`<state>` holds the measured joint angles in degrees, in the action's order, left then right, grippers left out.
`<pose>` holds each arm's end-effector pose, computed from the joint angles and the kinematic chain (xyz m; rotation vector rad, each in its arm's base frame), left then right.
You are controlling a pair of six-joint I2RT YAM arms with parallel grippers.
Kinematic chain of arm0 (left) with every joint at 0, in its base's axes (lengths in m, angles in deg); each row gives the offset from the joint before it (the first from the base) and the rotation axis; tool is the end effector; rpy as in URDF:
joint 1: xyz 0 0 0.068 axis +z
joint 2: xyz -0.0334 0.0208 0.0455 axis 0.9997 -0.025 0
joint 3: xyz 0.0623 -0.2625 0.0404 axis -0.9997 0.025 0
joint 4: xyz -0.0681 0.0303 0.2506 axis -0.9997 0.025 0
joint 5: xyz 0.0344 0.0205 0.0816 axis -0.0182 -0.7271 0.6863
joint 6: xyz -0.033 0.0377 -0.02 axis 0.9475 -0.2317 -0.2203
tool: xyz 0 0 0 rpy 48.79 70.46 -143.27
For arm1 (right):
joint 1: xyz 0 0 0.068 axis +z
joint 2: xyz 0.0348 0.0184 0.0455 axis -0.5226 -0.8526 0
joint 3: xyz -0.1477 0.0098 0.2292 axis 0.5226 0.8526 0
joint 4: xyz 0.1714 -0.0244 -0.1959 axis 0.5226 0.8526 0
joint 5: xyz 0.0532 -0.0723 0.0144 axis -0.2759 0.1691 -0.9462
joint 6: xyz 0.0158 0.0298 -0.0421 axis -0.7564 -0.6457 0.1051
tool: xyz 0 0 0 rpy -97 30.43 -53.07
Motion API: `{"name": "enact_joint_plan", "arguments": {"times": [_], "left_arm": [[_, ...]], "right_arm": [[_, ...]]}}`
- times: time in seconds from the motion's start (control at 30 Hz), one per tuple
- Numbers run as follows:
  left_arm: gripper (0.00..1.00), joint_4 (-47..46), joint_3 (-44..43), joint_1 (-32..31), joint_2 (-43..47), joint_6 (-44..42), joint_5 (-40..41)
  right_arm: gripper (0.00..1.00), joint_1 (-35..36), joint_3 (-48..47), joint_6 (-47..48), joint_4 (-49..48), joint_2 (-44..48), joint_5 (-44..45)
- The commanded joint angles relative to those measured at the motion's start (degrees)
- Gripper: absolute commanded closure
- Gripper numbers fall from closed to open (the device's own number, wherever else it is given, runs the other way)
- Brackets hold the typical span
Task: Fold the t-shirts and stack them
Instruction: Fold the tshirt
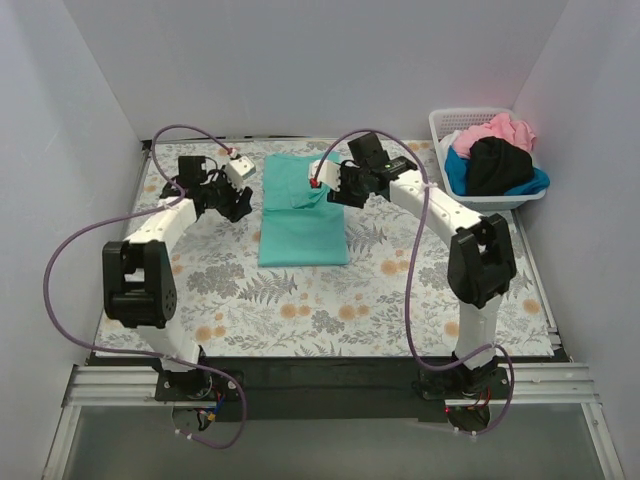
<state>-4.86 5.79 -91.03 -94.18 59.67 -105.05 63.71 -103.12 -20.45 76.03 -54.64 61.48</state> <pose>0.3889 -0.0359 0.2213 0.3219 2.3321 -0.7006 0.3847 0.2492 0.2630 -1.7151 1.6307 -0.0085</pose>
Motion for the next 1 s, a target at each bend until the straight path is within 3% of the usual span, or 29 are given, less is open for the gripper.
{"name": "enact_joint_plan", "arguments": {"times": [0.0, 0.17, 0.33, 0.6, 0.8, 0.83, 0.93, 0.97], "left_arm": [[0.46, 1.73, 7.87, -0.88, 11.99, 2.14, -6.42], [0.49, 2.79, 20.43, -4.20, 21.14, -9.77, -9.50], [0.50, -0.19, 30.63, -8.52, 25.19, -15.87, -7.05], [0.48, -6.44, 32.58, -11.34, 20.20, -16.40, -1.42], [0.48, -9.25, 33.82, -11.43, 17.03, -18.51, 0.78], [0.48, -9.77, 34.08, -11.43, 15.98, -18.78, 1.83], [0.55, -9.61, 34.17, -11.69, 14.13, -20.01, 3.85], [0.66, -9.43, 34.17, -11.87, 13.43, -20.27, 4.90]], "right_arm": [[0.46, 0.49, 3.63, -3.16, 4.34, 7.82, -3.79], [0.58, 5.05, 14.97, -5.00, 4.79, 12.06, -7.31], [0.59, 8.48, 18.75, -6.76, 2.69, 10.30, -8.10], [0.53, 9.37, 25.96, -6.06, -4.35, 7.40, -4.94], [0.57, 9.37, 27.37, -5.44, -6.81, 5.03, -3.36], [0.59, 9.28, 27.55, -5.53, -7.08, 4.68, -3.10], [0.78, 9.28, 27.99, -5.80, -7.69, 3.89, -2.39], [0.92, 9.28, 28.07, -5.88, -7.70, 3.80, -2.04]]}}
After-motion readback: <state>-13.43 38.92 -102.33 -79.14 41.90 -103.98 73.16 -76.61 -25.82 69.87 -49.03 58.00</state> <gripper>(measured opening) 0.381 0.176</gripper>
